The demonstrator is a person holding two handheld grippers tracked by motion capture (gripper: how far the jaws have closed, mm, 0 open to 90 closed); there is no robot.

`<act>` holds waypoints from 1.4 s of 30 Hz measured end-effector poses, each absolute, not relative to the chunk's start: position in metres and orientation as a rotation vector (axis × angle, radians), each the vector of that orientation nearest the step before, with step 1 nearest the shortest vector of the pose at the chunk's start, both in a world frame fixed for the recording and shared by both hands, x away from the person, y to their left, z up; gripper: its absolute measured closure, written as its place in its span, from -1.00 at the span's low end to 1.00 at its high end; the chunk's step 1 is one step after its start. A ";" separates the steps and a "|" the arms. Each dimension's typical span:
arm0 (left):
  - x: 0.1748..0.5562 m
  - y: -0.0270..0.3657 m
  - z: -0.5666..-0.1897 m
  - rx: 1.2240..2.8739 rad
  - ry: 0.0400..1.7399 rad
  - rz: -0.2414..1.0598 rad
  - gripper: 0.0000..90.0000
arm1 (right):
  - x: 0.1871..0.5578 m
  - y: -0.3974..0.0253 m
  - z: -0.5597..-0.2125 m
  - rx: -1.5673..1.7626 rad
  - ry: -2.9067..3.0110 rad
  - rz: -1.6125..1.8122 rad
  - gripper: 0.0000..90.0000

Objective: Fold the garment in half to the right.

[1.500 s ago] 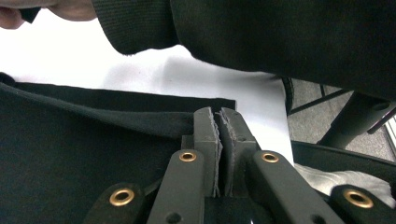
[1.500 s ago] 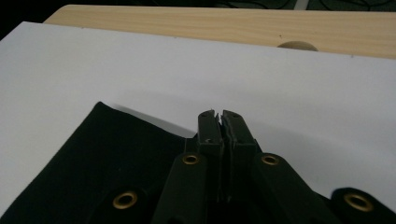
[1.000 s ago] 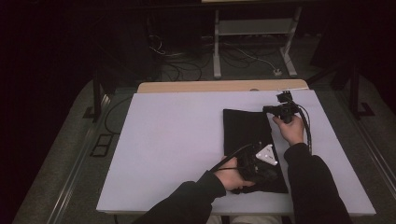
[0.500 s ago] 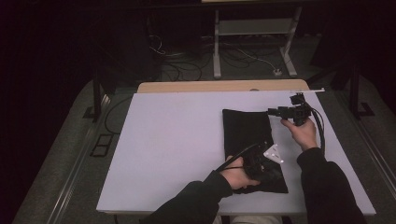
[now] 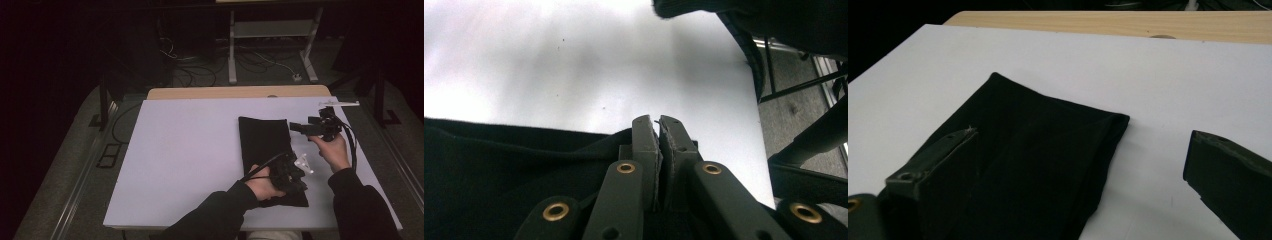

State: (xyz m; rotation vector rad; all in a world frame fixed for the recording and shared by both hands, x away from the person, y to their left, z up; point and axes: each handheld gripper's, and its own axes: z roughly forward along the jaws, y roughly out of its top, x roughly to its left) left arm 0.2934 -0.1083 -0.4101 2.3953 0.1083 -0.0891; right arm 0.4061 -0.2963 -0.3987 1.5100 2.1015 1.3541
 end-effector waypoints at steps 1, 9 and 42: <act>0.293 -0.110 -0.410 2.401 0.106 -0.088 0.88 | 0.403 -0.297 -0.398 1.506 2.100 1.360 -0.99; 0.295 -0.126 -0.414 2.434 0.089 -0.089 0.88 | 0.384 -0.306 -0.396 1.489 2.089 1.373 -1.00; 0.305 -0.104 -0.381 2.292 0.157 -0.139 -1.00 | 0.366 -0.316 -0.400 1.472 2.128 1.322 -1.00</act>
